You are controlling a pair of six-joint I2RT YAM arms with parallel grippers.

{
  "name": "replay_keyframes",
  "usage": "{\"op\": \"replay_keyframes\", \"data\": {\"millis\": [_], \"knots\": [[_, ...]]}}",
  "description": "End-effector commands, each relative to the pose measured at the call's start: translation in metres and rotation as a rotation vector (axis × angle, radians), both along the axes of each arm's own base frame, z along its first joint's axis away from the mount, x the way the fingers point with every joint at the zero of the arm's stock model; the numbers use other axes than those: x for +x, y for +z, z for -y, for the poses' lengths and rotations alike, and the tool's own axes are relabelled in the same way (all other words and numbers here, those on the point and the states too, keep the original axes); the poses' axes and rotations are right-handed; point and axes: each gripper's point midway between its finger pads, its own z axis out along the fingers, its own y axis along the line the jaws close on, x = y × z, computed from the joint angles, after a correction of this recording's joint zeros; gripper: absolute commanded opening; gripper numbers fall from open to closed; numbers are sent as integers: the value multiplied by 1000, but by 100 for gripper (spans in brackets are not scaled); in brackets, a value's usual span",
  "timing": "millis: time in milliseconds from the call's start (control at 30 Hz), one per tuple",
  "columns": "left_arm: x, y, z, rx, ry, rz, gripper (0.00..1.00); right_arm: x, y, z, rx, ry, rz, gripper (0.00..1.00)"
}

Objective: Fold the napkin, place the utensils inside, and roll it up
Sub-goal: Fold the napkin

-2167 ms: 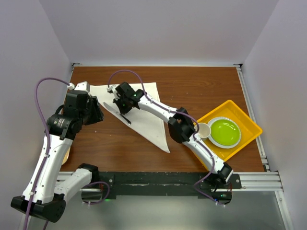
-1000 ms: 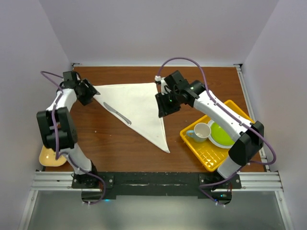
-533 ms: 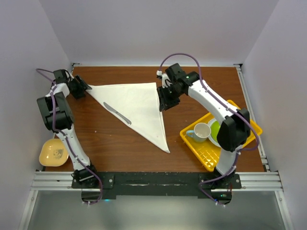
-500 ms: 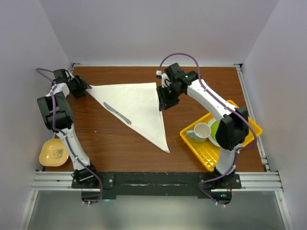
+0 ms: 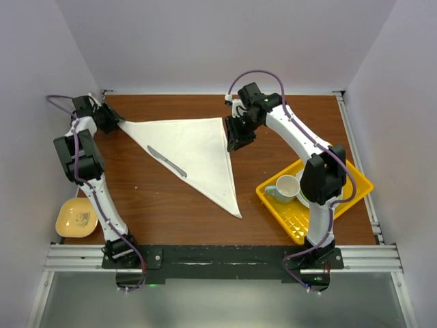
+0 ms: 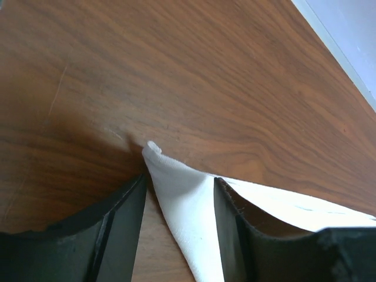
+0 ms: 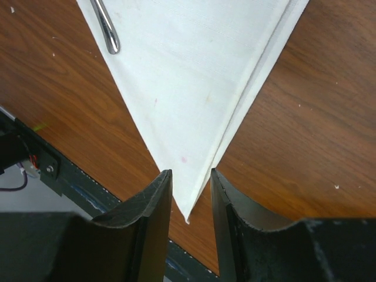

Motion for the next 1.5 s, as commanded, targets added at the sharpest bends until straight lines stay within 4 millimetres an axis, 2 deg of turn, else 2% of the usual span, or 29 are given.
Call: {"op": "replay_keyframes", "data": {"millis": [0,67,133,167,200,300,367,467,533,600,633,667,800,933,1000,1167,1233,1467], "knots": [[3,-19,-15,38,-14,2,51,-10,19,-2,53,23,16,36],[3,-17,-17,55,-14,4,49,-14,21,-2,64,26,11,36],[6,-14,-18,75,-30,21,43,-16,22,-2,66,24,10,35],[9,-7,-18,78,-44,42,40,-18,23,-1,68,24,12,35],[9,-5,-18,87,-54,43,31,-18,23,-1,72,22,14,35],[13,12,-16,93,-63,82,20,-23,23,1,75,14,14,35],[12,26,-9,87,-66,108,16,-27,24,2,84,11,13,35],[14,50,9,69,-76,156,8,-33,26,3,101,6,12,35],[13,64,24,57,-95,188,8,-38,24,4,105,5,4,35],[6,79,39,61,-110,213,8,-40,30,4,123,2,24,35],[4,94,50,71,-125,235,8,-44,26,6,121,-1,11,35],[-4,89,57,65,-132,218,8,-44,28,6,128,-6,21,34],[-27,96,99,58,-178,218,7,-53,32,11,137,-9,40,34],[-59,102,132,39,-205,213,7,-64,35,17,147,-11,53,34],[-69,105,147,19,-223,210,7,-67,35,17,158,-11,57,34],[-101,99,173,-7,-263,182,7,-76,34,21,171,-7,63,34],[-112,90,181,-29,-278,157,7,-80,31,22,171,-6,57,34],[-123,79,208,-96,-314,146,8,-84,31,22,184,-2,61,34]]}}
